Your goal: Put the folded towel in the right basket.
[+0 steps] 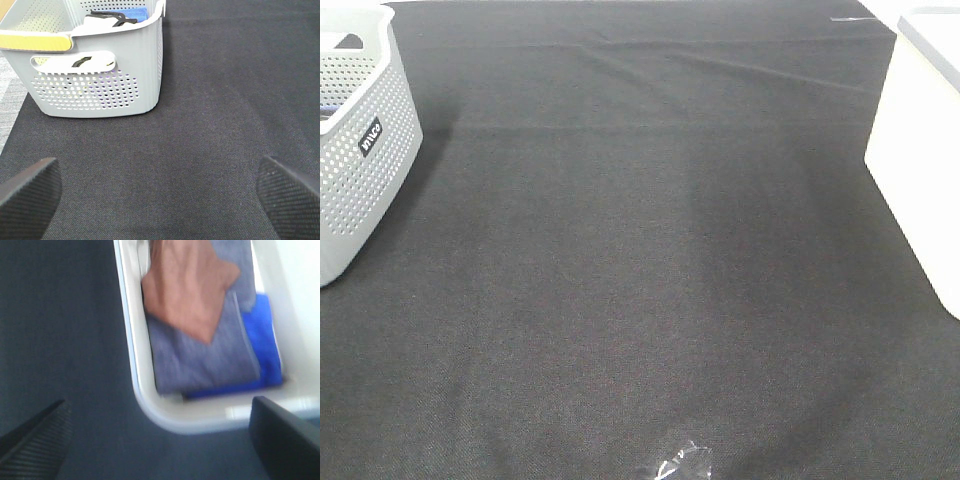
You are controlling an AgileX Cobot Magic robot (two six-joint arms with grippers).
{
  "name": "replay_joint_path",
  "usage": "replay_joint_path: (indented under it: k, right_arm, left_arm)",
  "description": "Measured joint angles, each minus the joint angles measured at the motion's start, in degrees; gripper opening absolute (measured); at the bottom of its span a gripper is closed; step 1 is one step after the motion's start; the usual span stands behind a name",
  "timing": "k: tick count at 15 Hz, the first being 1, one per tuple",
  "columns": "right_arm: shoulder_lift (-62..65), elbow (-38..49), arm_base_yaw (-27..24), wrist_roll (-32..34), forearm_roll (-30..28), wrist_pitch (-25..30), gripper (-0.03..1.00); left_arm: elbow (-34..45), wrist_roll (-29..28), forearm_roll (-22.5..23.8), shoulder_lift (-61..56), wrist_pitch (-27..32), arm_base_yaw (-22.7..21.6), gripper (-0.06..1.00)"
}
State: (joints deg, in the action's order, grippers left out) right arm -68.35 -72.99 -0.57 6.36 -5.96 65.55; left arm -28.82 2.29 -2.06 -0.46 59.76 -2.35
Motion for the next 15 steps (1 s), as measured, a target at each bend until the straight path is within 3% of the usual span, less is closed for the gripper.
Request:
replay_joint_path:
  k: [8,15]
  right_arm:
    - [47.96,28.02,0.0,-0.4,2.98,-0.17,0.92]
    - [68.3,39.82,0.0,-1.83,2.35,0.4,0.92]
  left_arm:
    - [0.0,0.0,0.0,0.0,0.0,0.0,0.99]
    - [0.0,0.0,0.0,0.0,0.0,0.0,0.99]
